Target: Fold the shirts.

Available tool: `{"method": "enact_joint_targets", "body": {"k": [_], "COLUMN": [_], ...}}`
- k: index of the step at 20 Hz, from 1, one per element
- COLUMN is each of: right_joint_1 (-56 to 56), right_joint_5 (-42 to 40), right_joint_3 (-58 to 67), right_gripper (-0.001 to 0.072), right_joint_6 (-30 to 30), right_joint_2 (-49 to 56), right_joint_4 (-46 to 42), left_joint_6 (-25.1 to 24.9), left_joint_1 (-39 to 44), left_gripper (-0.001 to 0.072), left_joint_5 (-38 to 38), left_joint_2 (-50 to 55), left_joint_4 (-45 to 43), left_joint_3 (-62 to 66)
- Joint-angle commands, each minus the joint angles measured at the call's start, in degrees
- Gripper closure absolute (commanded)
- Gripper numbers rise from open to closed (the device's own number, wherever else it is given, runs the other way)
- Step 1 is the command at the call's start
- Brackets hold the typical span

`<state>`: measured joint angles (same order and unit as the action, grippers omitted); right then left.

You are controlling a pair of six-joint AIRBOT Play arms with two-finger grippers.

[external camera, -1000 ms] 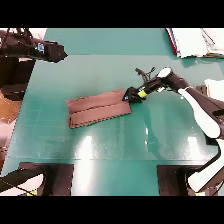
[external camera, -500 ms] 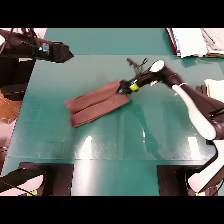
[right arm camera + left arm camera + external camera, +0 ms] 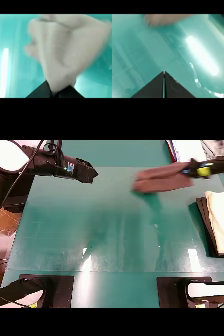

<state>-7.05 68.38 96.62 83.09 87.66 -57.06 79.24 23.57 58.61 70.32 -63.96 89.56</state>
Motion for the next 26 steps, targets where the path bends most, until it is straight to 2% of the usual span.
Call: {"method": "enact_joint_targets", "body": {"k": [1,6,10,14,19,22,26], "right_joint_1": [-14.29,-25.05,-25.83,-24.94,-27.71,-30.14,-35.26], "right_joint_5": [0.22,-2.51,-7.93,-8.07,1.84,7.19,11.8], "right_joint_3": [0.13,0.17,1.31,11.8,20.02,14.29,0.2], "right_gripper": [0.0699,0.0699,0.0699,0.0699,0.0699,0.0699,0.0699], "right_joint_6": [0.59,0.33,-3.32,-3.67,-3.67,-3.67,-3.63], "right_joint_2": [-4.09,-4.26,-4.68,-4.68,-5.18,-8.7,-15.37], "right_joint_4": [-1.42,-0.96,2.25,2.4,1.92,-1.92,-10.82], "left_joint_6": [0.07,0.42,0.42,0.39,0.26,0.26,0.24], "left_joint_1": [1.33,1.33,1.33,1.33,1.33,1.33,1.33], "left_gripper": [0.068,0.068,0.068,0.068,0.068,0.068,0.068], "left_joint_5": [-1.09,-1.14,-1.16,-1.09,-1.09,-0.9,-0.68], "left_joint_2": [0.02,0.02,0.02,0.02,0.02,0.02,0.02], "left_joint_4": [0.79,1.18,1.27,1.25,1.22,1.22,1.22], "left_joint_3": [0.02,0.02,0.02,0.02,0.02,0.02,0.02]}}
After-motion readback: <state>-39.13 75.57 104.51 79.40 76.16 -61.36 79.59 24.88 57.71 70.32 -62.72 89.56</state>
